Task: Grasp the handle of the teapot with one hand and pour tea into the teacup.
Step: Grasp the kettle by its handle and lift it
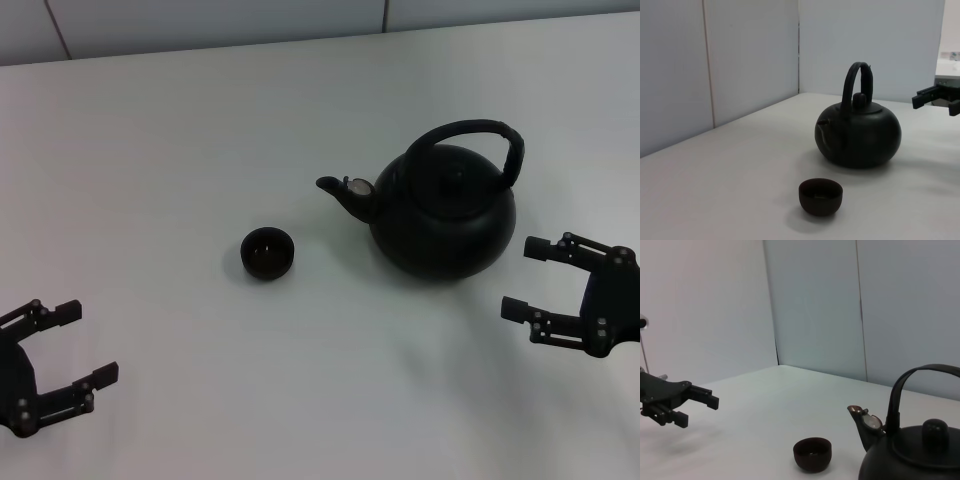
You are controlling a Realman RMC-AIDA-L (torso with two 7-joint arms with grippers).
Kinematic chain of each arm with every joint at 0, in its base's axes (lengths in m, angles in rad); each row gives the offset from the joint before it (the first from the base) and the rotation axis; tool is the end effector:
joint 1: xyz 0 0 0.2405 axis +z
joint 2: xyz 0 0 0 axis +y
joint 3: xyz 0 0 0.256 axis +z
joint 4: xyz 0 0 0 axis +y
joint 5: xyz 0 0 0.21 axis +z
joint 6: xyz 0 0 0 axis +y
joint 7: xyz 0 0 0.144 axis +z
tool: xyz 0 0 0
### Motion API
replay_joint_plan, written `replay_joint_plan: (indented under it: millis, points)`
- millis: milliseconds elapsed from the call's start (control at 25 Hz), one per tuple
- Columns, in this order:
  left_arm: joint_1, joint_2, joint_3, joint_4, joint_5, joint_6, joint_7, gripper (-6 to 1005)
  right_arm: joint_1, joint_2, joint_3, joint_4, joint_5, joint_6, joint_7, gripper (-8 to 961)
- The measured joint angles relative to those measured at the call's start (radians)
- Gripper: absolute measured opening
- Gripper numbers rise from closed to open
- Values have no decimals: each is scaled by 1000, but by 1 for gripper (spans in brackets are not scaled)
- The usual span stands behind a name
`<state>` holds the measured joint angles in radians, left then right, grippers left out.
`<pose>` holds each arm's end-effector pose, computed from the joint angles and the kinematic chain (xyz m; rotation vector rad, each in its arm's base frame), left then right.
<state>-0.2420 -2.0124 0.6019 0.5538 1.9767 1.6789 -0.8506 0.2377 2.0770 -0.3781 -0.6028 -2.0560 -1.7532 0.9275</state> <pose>-0.3503 0.2297 0.0208 -2.6186 -0.3448 -0.6300 0.3465 0.2227 0.0248 -2.4862 0.4805 0.7528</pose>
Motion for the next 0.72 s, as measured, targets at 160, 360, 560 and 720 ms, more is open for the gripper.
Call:
replay_joint_plan:
  millis: [160, 360, 560, 720]
  points:
    - [-3, 0, -24, 1, 0, 11, 0, 813, -7, 1, 5, 41, 25, 0, -48, 792]
    - [-6, 0, -66, 2, 1, 26, 0, 813, -37, 3, 130, 230, 135, 7, -225, 792]
    - [-9, -2, -75, 2, 1, 31, 0, 813, -72, 9, 375, 545, 234, 104, -510, 791]
    - [-11, -4, -76, 3, 2, 31, -1, 813, -81, 11, 476, 758, 248, 203, -773, 791]
